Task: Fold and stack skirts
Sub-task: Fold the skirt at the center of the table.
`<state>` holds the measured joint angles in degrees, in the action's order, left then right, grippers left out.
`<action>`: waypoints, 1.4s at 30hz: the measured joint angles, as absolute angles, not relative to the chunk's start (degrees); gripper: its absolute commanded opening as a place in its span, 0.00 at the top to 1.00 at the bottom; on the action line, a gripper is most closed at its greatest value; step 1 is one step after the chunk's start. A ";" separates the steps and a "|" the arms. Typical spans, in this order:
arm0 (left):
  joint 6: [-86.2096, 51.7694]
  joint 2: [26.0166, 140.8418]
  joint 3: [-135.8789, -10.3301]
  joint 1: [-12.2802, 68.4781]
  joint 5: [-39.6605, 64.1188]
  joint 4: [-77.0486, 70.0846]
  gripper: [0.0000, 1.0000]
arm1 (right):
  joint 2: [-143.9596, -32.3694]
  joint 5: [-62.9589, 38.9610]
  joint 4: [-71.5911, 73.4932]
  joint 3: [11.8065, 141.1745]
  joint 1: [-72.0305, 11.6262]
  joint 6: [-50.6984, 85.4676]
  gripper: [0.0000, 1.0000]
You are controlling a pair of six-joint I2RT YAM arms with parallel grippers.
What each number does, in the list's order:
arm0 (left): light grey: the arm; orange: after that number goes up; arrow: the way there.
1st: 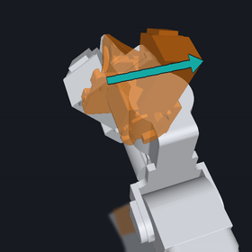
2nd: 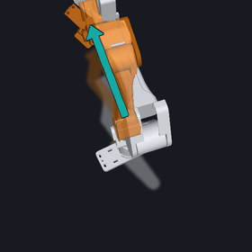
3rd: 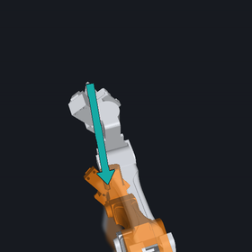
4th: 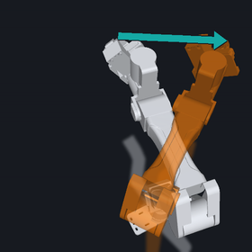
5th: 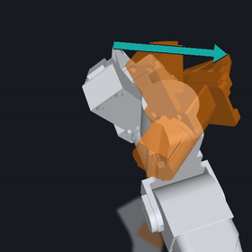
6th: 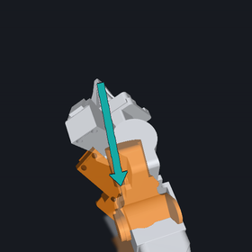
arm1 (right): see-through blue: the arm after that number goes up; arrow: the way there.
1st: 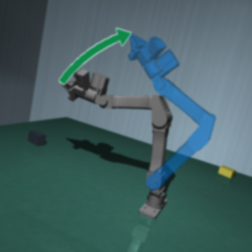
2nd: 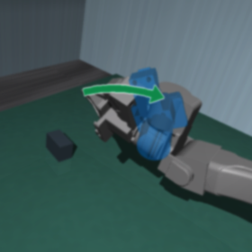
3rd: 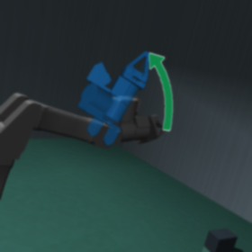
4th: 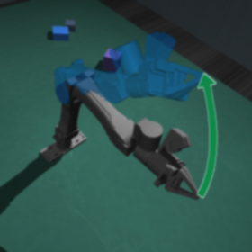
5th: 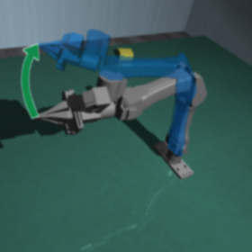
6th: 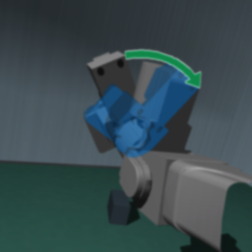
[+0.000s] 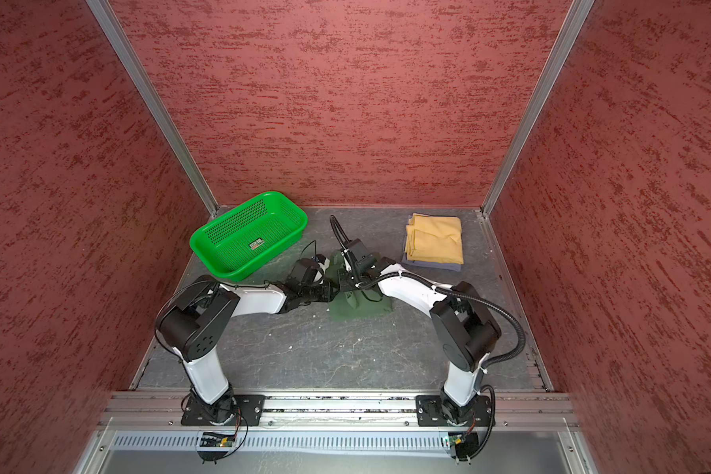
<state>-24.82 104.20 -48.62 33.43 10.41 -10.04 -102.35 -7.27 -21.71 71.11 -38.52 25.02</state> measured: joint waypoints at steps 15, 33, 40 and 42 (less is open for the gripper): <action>-21.10 90.70 -46.06 34.11 1.61 0.64 0.61 | -109.86 -12.36 -17.63 71.64 -38.39 26.70 0.50; -16.47 82.08 -49.84 36.82 -4.95 8.21 0.58 | -95.20 -16.75 -15.75 69.17 -30.28 24.84 0.33; -14.94 93.14 -60.90 39.72 -1.32 8.05 0.58 | -90.17 -18.04 -13.06 62.17 -24.88 25.10 0.46; -14.70 97.65 -64.62 39.81 0.60 8.05 0.58 | -89.67 -18.81 -12.43 59.07 -23.73 25.23 0.53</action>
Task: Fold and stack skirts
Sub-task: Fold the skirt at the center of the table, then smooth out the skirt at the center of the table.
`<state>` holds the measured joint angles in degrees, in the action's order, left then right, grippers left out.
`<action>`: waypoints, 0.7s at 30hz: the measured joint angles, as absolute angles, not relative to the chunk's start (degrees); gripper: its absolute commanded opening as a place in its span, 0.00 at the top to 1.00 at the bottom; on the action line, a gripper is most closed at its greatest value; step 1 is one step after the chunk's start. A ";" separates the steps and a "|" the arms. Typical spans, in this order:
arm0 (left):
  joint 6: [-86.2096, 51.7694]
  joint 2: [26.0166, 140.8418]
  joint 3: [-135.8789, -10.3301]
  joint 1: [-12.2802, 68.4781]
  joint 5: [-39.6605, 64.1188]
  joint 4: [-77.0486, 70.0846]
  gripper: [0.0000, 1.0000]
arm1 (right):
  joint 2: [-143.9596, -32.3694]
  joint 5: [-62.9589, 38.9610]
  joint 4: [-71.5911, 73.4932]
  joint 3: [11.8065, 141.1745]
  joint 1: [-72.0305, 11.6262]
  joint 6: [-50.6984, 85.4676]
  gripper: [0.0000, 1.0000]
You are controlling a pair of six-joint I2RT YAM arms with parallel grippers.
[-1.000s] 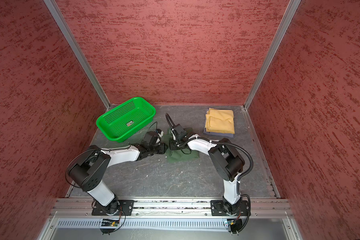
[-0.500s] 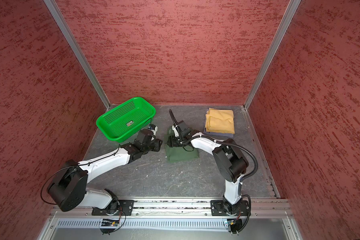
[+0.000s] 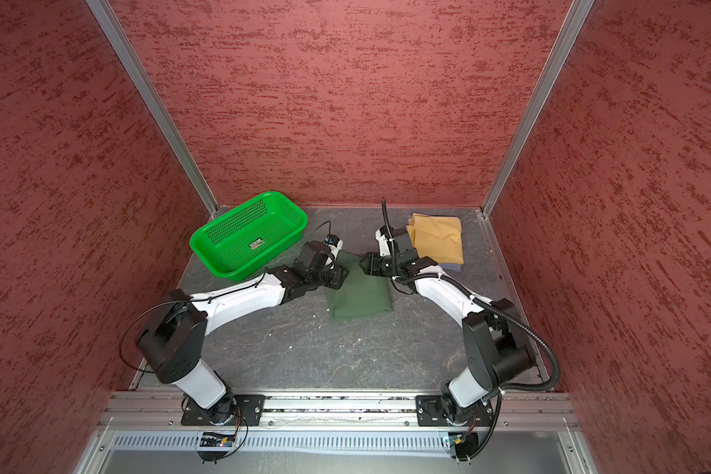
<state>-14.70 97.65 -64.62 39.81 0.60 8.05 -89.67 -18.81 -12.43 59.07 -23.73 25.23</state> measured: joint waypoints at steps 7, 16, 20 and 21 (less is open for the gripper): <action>-16.14 109.14 -73.10 39.07 8.40 6.59 0.60 | -88.62 -22.79 -8.86 48.93 -23.44 26.81 0.67; -19.97 117.21 -72.20 35.88 11.92 2.63 0.64 | -89.06 -22.72 -4.58 41.52 -23.51 28.88 0.71; -21.02 117.75 -70.70 34.52 13.21 -1.08 0.64 | -90.24 -21.61 -2.87 40.36 -23.51 29.45 0.71; -21.12 117.78 -70.50 34.35 13.26 -1.52 0.64 | -90.56 -21.23 -2.72 40.21 -23.51 29.56 0.71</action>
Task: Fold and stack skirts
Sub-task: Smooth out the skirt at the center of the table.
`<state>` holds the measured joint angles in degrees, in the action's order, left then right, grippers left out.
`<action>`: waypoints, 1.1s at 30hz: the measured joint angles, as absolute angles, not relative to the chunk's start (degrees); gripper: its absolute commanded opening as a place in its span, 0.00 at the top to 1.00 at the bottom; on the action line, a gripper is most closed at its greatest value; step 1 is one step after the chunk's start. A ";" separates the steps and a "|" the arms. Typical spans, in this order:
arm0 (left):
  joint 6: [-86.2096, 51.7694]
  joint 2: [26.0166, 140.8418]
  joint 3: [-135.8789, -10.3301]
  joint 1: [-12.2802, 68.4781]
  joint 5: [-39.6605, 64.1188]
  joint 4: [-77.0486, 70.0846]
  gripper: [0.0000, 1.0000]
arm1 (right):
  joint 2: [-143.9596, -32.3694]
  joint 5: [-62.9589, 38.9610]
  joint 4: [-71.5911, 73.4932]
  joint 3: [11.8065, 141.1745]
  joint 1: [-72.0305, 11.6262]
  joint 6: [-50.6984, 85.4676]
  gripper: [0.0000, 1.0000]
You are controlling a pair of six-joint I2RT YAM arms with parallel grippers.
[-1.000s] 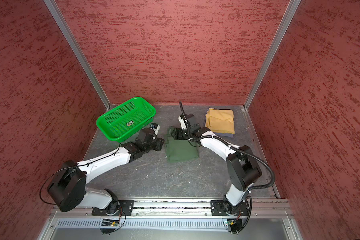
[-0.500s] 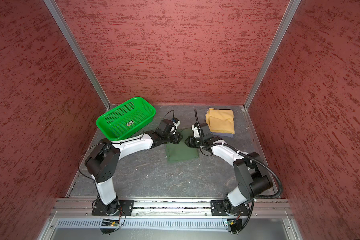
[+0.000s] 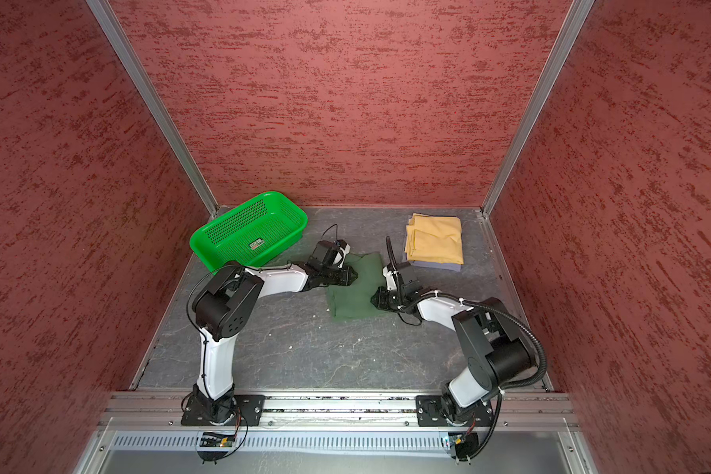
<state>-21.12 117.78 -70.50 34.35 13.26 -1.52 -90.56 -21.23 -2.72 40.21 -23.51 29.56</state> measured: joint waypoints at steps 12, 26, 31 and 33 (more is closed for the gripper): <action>-19.46 117.99 -69.32 32.80 13.21 -4.38 0.64 | -90.91 -19.66 -0.62 39.57 -23.53 28.84 0.56; -18.17 106.69 -66.28 36.42 9.58 -2.96 0.63 | -89.14 -25.08 -7.25 52.38 -16.93 21.61 0.25; -20.32 103.13 -62.41 39.77 7.70 -2.96 0.63 | -92.71 -30.92 -7.09 54.13 -10.83 20.01 0.24; -21.54 102.83 -60.47 41.08 7.01 -2.81 0.63 | -94.96 -32.53 -7.16 54.04 -9.08 19.77 0.25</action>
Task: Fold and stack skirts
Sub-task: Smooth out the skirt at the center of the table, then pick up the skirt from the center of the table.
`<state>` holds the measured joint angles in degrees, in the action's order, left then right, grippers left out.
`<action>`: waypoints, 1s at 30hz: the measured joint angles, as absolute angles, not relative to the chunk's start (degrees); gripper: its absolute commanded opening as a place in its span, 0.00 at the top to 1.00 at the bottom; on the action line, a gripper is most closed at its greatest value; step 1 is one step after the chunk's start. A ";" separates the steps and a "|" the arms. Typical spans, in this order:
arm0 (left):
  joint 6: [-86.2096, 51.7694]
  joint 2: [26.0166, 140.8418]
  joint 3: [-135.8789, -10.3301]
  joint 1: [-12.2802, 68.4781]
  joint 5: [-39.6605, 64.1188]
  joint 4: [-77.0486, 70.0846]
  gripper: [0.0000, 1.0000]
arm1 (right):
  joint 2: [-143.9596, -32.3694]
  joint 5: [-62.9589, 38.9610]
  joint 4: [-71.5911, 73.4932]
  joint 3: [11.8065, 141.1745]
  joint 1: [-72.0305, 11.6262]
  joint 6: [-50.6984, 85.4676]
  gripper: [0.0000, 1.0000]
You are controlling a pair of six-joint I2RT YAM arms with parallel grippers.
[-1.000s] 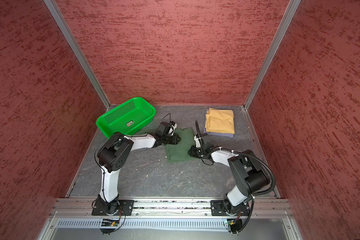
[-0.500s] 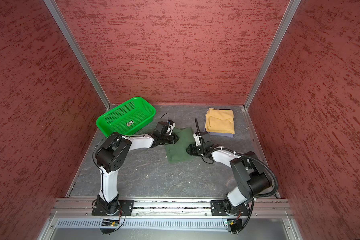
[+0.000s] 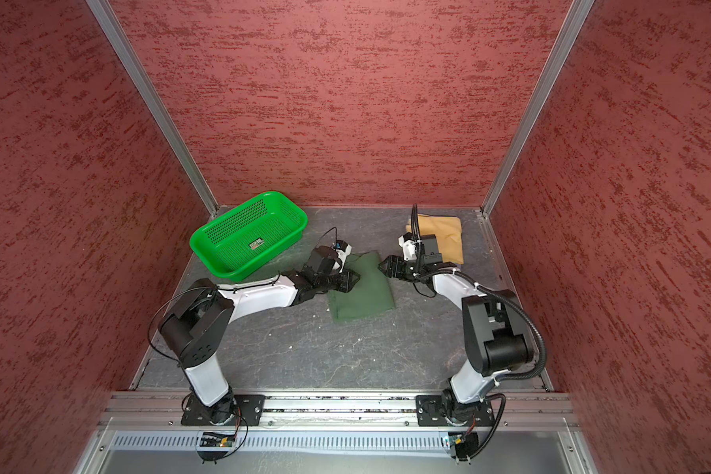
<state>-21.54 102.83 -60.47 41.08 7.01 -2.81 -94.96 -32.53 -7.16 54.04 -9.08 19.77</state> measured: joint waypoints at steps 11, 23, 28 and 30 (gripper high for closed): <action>-27.40 102.80 -52.16 42.92 5.39 -4.05 0.64 | -99.79 -35.86 -6.13 52.12 -6.04 18.79 0.28; -28.27 102.80 -47.66 42.52 4.82 -11.18 0.64 | -103.61 -38.87 -7.33 52.97 -6.04 13.39 0.30; -28.27 102.89 -46.68 42.37 5.06 -13.37 0.64 | -105.73 -40.99 -8.99 55.48 -6.35 10.79 0.31; -28.27 103.07 -46.59 42.37 5.10 -14.02 0.64 | -106.61 -41.39 -9.85 56.69 -6.92 9.85 0.31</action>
<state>-28.27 103.07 -46.59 42.37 5.10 -14.02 -106.61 -41.39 -9.85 56.69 -6.92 9.85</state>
